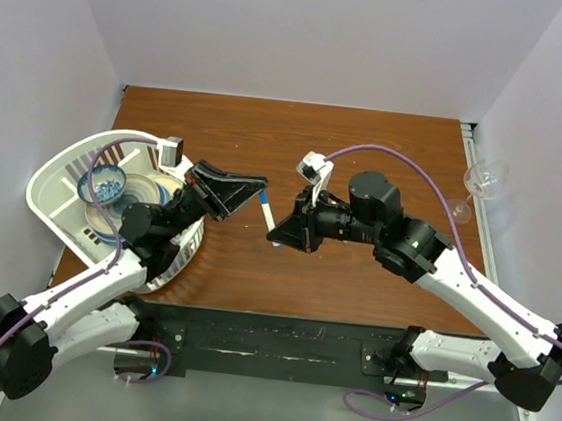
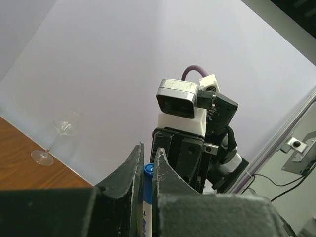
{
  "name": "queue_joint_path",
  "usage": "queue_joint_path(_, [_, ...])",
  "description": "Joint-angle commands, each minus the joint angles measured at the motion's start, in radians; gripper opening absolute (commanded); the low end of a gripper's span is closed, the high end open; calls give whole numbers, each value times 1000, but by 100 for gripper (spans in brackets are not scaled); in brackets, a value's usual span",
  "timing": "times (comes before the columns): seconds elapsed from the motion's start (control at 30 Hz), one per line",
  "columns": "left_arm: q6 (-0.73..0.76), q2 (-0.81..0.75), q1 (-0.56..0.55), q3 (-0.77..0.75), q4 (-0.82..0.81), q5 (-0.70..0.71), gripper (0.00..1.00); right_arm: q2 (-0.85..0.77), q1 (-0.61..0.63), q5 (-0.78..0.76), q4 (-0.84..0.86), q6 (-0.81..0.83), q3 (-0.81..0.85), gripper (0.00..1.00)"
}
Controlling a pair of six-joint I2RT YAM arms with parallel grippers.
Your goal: Insert the pens into the pen caps
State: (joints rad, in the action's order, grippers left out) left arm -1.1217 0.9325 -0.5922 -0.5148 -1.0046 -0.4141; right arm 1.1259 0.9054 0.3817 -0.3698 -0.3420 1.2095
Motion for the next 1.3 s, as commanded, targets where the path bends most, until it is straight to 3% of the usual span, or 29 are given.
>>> queue_joint_path(0.0, [32, -1, -77, 14, 314, -358, 0, -20, -59, -153, 502, 24, 163, 0])
queue_joint_path(0.13, [225, 5, -70, -207, 576, -260, 0, -28, -59, -116, 451, 37, 101, 0])
queue_joint_path(0.23, [354, 72, -63, -469, 794, -154, 31, -80, -59, -115, 422, 41, -5, 0])
queue_joint_path(0.27, [388, 107, -61, -537, 848, -85, 46, -101, -57, -125, 408, 43, -34, 0])
queue_joint_path(0.33, [481, 137, -60, -727, 987, -14, 51, -161, -59, -141, 373, 28, -126, 0])
queue_joint_path(0.43, [581, 163, -58, -882, 1110, 70, 70, -215, -59, -214, 284, -1, -211, 0])
queue_joint_path(0.47, [602, 154, -58, -908, 1151, 118, 84, -219, -59, -245, 260, -12, -226, 0])
queue_joint_path(0.53, [655, 131, -58, -901, 1181, 161, 100, -209, -59, -323, 207, -43, -254, 0])
queue_joint_path(0.77, [752, -88, -58, -574, 1160, 273, 100, 4, -63, -637, 117, -169, -245, 0])
queue_joint_path(0.87, [786, -152, -58, -451, 1159, 293, 100, 159, -95, -621, 124, -206, -210, 2])
queue_joint_path(0.97, [812, -188, -58, -383, 1181, 333, 100, 315, -125, -664, 28, -232, -104, 0])
queue_joint_path(1.27, [885, -291, -58, -199, 1143, 409, 100, 567, -151, -685, 23, -301, -21, 4])
